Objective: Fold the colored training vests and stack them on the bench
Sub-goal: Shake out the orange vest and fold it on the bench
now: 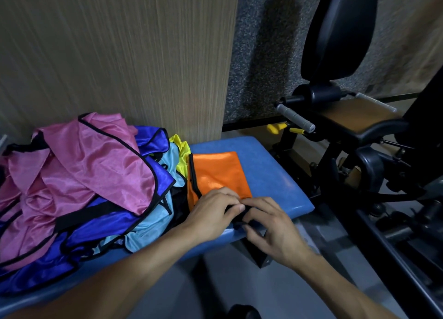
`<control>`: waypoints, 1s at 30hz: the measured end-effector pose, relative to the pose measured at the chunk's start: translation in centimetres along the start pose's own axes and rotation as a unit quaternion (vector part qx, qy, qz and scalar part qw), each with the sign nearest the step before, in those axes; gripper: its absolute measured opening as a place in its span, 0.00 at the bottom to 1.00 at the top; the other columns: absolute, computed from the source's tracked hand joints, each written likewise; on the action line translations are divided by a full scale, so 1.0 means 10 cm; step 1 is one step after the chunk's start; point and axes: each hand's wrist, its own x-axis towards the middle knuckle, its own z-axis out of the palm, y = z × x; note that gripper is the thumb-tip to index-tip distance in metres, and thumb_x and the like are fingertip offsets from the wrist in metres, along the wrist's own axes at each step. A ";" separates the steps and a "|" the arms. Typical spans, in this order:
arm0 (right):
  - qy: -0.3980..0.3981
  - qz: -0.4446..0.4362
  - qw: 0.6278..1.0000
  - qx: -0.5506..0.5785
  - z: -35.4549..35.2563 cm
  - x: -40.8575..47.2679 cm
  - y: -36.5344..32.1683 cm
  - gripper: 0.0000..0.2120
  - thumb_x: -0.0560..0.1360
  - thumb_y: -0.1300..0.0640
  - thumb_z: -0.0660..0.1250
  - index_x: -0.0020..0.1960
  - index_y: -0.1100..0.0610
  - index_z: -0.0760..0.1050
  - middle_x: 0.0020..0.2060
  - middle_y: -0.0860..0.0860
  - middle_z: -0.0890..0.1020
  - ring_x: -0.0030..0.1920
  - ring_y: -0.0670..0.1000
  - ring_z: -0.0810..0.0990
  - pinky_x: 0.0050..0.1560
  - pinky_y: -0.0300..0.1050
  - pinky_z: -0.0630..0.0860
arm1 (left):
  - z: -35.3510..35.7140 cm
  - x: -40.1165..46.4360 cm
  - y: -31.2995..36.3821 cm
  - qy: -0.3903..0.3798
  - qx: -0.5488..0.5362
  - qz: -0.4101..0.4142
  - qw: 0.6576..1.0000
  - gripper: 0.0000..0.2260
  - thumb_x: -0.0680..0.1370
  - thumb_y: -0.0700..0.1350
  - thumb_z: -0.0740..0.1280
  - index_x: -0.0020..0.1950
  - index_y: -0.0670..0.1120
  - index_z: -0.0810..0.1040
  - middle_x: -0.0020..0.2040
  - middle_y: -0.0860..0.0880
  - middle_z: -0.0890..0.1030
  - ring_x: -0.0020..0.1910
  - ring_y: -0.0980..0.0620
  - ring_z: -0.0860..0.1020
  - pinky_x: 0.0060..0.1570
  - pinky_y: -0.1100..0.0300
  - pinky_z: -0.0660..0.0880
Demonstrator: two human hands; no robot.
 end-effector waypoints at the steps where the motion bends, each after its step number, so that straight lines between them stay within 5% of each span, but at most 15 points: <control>1: 0.003 0.006 1.000 0.015 0.01 0.01 0.00 0.03 0.74 0.60 0.71 0.47 0.54 0.79 0.59 0.42 0.80 0.58 0.48 0.77 0.58 0.45 0.74 | 0.00 0.00 0.01 0.004 -0.007 -0.008 1.000 0.11 0.83 0.51 0.65 0.51 0.50 0.85 0.57 0.57 0.80 0.58 0.57 0.77 0.61 0.54 0.73; 5: 0.019 0.067 0.995 0.074 -0.03 0.07 0.01 0.04 0.74 0.59 0.71 0.45 0.52 0.78 0.49 0.40 0.82 0.53 0.45 0.79 0.54 0.43 0.75 | -0.09 0.00 0.05 -0.021 -0.006 -0.023 0.999 0.17 0.82 0.59 0.60 0.48 0.49 0.81 0.50 0.55 0.82 0.52 0.57 0.78 0.54 0.51 0.75; 7: 0.034 0.114 0.989 0.092 -0.05 0.10 0.02 0.04 0.73 0.57 0.71 0.44 0.50 0.77 0.43 0.42 0.82 0.48 0.46 0.80 0.50 0.43 0.76 | -0.19 0.00 0.05 -0.038 -0.016 -0.044 0.998 0.12 0.84 0.58 0.57 0.51 0.53 0.76 0.47 0.56 0.81 0.48 0.57 0.78 0.51 0.52 0.76; 11: 0.061 0.182 0.971 0.144 -0.06 0.16 0.01 0.04 0.72 0.52 0.70 0.40 0.47 0.76 0.37 0.46 0.81 0.42 0.49 0.80 0.46 0.38 0.73 | -0.31 0.00 -0.05 -0.063 0.034 -0.003 0.997 0.13 0.85 0.51 0.61 0.69 0.54 0.74 0.59 0.56 0.81 0.59 0.57 0.77 0.60 0.57 0.74; 16: 0.090 0.236 0.946 0.203 0.01 0.28 0.01 0.06 0.73 0.55 0.70 0.38 0.51 0.74 0.33 0.46 0.78 0.37 0.47 0.76 0.41 0.42 0.71 | -0.28 0.02 -0.08 -0.080 0.104 0.037 0.991 0.07 0.83 0.49 0.61 0.50 0.53 0.77 0.49 0.57 0.76 0.51 0.55 0.75 0.52 0.51 0.75; 22: 0.108 0.330 0.923 0.166 0.18 0.49 -0.03 0.08 0.74 0.61 0.69 0.39 0.56 0.72 0.31 0.47 0.76 0.30 0.44 0.71 0.33 0.37 0.69 | -0.28 0.01 -0.08 -0.084 0.110 0.048 0.989 0.09 0.83 0.50 0.62 0.51 0.51 0.82 0.45 0.58 0.74 0.48 0.55 0.74 0.49 0.53 0.73; 30: -0.025 0.348 0.937 0.015 0.19 0.71 0.06 0.12 0.67 0.54 0.74 0.41 0.46 0.70 0.41 0.44 0.76 0.48 0.53 0.76 0.49 0.52 0.76 | -0.42 0.02 -0.17 -0.114 0.055 0.023 0.992 0.12 0.84 0.46 0.58 0.60 0.53 0.80 0.56 0.57 0.83 0.58 0.59 0.79 0.59 0.58 0.75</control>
